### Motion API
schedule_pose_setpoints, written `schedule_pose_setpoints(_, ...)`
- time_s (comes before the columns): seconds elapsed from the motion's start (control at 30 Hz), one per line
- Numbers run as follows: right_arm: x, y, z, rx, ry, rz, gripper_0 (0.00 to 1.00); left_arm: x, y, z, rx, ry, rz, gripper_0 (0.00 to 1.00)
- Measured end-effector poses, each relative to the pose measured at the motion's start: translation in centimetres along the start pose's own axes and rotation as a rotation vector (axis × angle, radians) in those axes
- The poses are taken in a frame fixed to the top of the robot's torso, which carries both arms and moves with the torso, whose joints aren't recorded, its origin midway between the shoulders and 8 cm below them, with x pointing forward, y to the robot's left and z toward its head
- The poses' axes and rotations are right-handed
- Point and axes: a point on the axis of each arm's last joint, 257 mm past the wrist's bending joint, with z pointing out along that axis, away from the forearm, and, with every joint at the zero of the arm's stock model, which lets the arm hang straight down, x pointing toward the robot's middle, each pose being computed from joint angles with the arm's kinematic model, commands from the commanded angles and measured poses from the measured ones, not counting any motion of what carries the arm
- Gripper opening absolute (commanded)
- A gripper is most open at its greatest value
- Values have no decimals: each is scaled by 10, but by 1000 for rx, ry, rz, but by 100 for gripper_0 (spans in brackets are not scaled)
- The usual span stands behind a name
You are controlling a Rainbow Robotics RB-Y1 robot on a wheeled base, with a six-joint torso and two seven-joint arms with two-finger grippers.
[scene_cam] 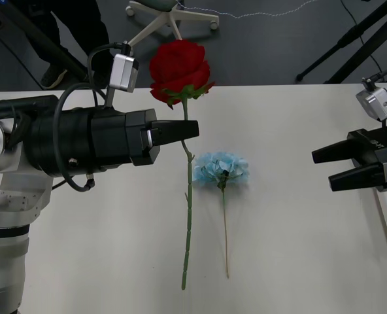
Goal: Put the red flowers into the right box and the blue flowers into the left box
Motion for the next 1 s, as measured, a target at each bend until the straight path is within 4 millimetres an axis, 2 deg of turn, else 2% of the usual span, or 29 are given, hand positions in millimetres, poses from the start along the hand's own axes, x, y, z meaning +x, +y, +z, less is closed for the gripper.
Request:
schedule_pose_setpoints(0.23,-3,13,20,-86,-47,73,100,0,0,0,0,0,0,0)
schedule_pose_setpoints(0.47,-9,18,57,-129,-94,139,100,0,0,1,2,0,-1,0)
schedule_pose_setpoints(0.7,-20,52,104,-187,-112,254,100,1,-1,1,4,1,-2,0)
schedule_pose_setpoints(0.8,-16,66,114,-214,-101,265,100,1,-1,1,4,1,-2,0)
schedule_pose_setpoints(1.0,-3,74,129,-236,-95,309,100,1,-1,2,4,1,-2,0)
